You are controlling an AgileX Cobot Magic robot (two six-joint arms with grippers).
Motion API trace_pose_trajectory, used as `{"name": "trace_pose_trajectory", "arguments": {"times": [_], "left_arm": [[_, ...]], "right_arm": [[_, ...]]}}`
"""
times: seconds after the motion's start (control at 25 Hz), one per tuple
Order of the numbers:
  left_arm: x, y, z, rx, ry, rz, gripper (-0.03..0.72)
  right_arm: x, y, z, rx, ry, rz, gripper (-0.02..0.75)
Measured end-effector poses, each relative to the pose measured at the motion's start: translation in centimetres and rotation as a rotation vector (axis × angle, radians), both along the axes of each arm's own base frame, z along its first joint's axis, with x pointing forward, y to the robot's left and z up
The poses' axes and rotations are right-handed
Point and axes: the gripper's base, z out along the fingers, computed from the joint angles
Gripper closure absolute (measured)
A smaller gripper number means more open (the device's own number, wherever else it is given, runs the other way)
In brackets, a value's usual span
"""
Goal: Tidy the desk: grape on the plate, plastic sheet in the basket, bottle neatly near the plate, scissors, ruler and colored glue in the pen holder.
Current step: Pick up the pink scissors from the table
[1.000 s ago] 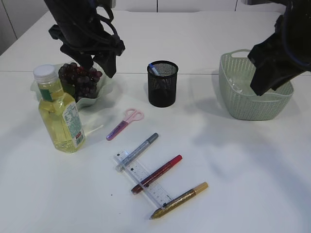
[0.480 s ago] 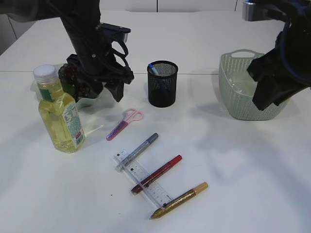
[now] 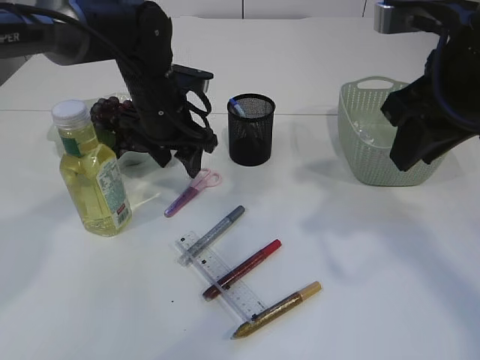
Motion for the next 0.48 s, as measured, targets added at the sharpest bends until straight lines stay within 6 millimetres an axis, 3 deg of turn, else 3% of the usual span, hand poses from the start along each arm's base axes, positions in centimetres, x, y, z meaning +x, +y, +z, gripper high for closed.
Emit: {"name": "trace_pose_trajectory", "arguments": {"times": [0.48], "left_arm": [[0.2, -0.8, -3.6, 0.023, 0.041, -0.017, 0.245]], "right_arm": [[0.0, 0.0, 0.0, 0.000, 0.000, -0.002, 0.445]]}}
